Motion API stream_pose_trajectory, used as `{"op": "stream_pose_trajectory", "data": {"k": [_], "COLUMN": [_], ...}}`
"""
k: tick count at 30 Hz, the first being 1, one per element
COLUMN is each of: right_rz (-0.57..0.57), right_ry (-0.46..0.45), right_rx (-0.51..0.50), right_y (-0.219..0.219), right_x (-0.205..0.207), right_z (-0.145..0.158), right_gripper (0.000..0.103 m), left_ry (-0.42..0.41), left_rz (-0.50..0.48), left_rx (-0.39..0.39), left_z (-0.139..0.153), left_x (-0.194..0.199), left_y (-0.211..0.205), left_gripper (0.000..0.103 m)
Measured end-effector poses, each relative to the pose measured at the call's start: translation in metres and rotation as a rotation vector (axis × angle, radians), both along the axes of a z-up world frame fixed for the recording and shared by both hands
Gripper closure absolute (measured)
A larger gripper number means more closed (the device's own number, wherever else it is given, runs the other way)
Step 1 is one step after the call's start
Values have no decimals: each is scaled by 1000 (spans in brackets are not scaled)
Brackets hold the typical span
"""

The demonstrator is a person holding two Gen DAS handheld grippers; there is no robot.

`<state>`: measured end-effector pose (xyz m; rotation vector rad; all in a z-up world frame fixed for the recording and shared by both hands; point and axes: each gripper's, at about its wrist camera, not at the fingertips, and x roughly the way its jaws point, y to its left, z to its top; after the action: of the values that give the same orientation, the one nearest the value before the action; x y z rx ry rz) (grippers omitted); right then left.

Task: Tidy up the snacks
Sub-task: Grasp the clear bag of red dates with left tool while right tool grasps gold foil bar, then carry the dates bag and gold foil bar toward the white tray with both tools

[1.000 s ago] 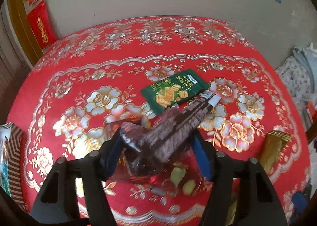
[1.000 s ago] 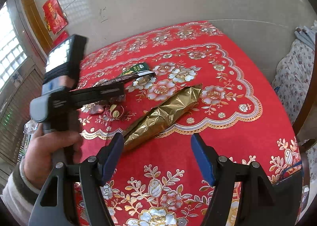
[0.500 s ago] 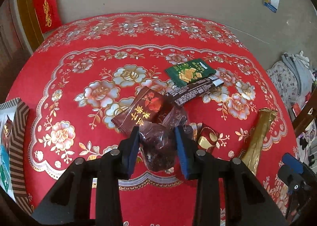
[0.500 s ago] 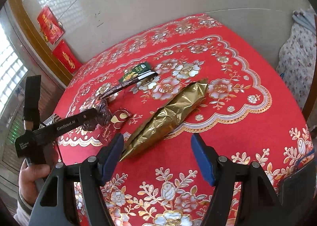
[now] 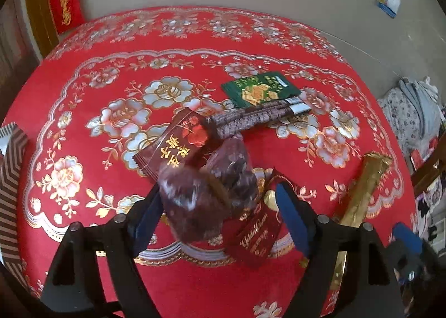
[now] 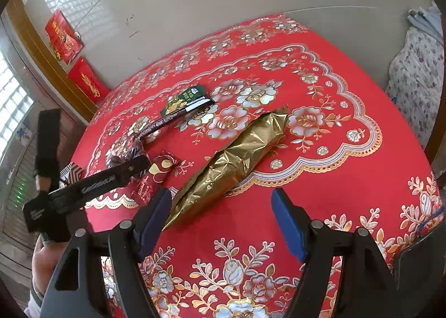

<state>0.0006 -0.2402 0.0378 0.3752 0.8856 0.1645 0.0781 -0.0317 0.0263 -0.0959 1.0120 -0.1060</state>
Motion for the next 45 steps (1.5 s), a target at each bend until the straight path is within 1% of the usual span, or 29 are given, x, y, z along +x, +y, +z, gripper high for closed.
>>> {"op": "stream_pose_trajectory", "data": {"k": [2, 3, 4, 5, 8, 10, 14, 16, 19, 22, 25, 26, 27, 29, 30, 31, 32, 34, 36, 38, 41, 45], "right_rz": [4, 5, 5, 4, 0, 1, 17, 6, -26, -64, -94, -92, -89, -31, -8, 14, 44, 56, 67, 63, 73, 82], "right_ry": [-7, -9, -11, -11, -11, -10, -14, -11, 12, 67, 134, 148, 125, 111, 96, 78, 61, 41, 17, -9, -53, -89], "right_rx": [-2, -1, 1, 1, 5, 9, 2, 0, 7, 29, -34, -42, -63, -85, -140, -179, -200, -218, -221, -241, -233, -212], "right_y": [1, 0, 0, -1, -3, -4, 3, 4, 4, 3, 8, 13, 18, 33, 44, 52, 59, 63, 63, 61, 56, 59], "right_x": [-2, -2, -2, -2, -4, -4, -4, -2, 6, 21, 42, 48, 50, 55, 57, 57, 56, 51, 46, 38, 21, 7], "right_z": [1, 1, 2, 2, 1, 0, 2, 2, 0, -6, -18, -23, -22, -23, -23, -23, -25, -24, -22, -18, -10, -3], "right_gripper": [29, 29, 29, 29, 29, 29, 29, 29, 28, 27, 27, 25, 25, 28, 43, 50, 65, 71, 85, 91, 92, 92], "left_ry": [0, -1, -2, -2, -29, -40, -57, -73, -99, -116, -133, -137, -141, -143, -142, -139, -138, -138, -138, -136, -140, -144], "left_rz": [29, 40, 48, 53, 31, 25, 27, 32, 41, 42, 38, 36, 34, 37, 39, 40, 41, 45, 49, 47, 41, 46], "left_rx": [-8, 2, 22, 39, 58, 50, 14, -1, -20, -23, -18, -16, -15, -19, -22, -25, -27, -27, -31, -42, -38, -34], "left_z": [-2, -3, -4, -6, -5, -3, 6, 12, 21, 27, 30, 31, 32, 32, 31, 31, 31, 30, 30, 30, 30, 28], "left_x": [4, 5, 7, 8, 5, 2, -9, -16, -28, -41, -54, -59, -63, -69, -72, -73, -75, -78, -81, -84, -89, -94], "left_y": [0, -1, -2, -3, -5, -2, 12, 20, 33, 43, 50, 53, 56, 62, 66, 69, 72, 76, 79, 82, 82, 82], "left_gripper": [23, 24, 32, 33, 35, 38, 40, 41, 41, 41, 41, 41, 41, 41, 41, 41, 41, 41, 41, 41, 41, 41]}}
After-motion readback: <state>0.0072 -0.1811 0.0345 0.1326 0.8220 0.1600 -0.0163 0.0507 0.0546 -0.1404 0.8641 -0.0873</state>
